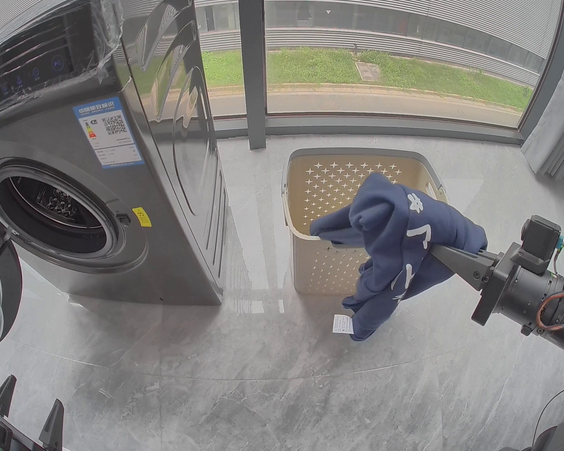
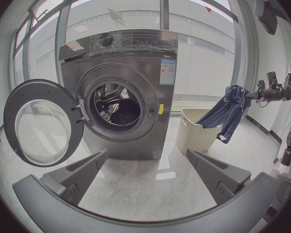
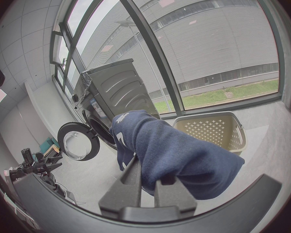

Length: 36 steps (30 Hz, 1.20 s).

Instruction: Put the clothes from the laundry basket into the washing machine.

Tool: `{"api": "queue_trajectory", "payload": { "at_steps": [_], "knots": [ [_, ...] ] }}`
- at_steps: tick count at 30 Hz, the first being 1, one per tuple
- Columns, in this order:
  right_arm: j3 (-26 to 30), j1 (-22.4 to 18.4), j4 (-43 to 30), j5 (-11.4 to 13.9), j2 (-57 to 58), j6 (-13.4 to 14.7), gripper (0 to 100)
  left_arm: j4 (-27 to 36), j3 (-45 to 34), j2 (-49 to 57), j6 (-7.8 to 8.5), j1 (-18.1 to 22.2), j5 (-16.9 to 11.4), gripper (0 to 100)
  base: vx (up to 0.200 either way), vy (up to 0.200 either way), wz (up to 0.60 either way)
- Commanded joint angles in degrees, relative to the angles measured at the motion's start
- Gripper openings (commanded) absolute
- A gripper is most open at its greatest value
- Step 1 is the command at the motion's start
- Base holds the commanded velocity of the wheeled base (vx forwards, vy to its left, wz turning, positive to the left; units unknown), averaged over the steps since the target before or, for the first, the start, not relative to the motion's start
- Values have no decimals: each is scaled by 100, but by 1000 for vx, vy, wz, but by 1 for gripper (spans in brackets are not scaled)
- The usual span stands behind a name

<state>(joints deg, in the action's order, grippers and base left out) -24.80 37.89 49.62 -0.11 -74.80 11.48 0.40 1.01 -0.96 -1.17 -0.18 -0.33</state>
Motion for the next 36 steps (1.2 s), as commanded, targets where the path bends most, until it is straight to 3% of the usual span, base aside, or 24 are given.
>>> {"api": "queue_trajectory", "payload": {
  "at_steps": [1,16,22,36],
  "knots": [
    [10,8,4,2,-26,-6,0,4,-84,88,3,1,-2,100,-200,0,0],
    [-8,8,13,20,-17,-23,0,4,-84,88,-24,1,7,100,-200,0,0],
    [1,17,13,37,-43,-23,0,4,-84,88,-32,1,7,100,0,0,0],
    [-52,-1,22,20,-52,38,0,4,-84,88,-24,1,7,100,0,200,0]
  ]
}}
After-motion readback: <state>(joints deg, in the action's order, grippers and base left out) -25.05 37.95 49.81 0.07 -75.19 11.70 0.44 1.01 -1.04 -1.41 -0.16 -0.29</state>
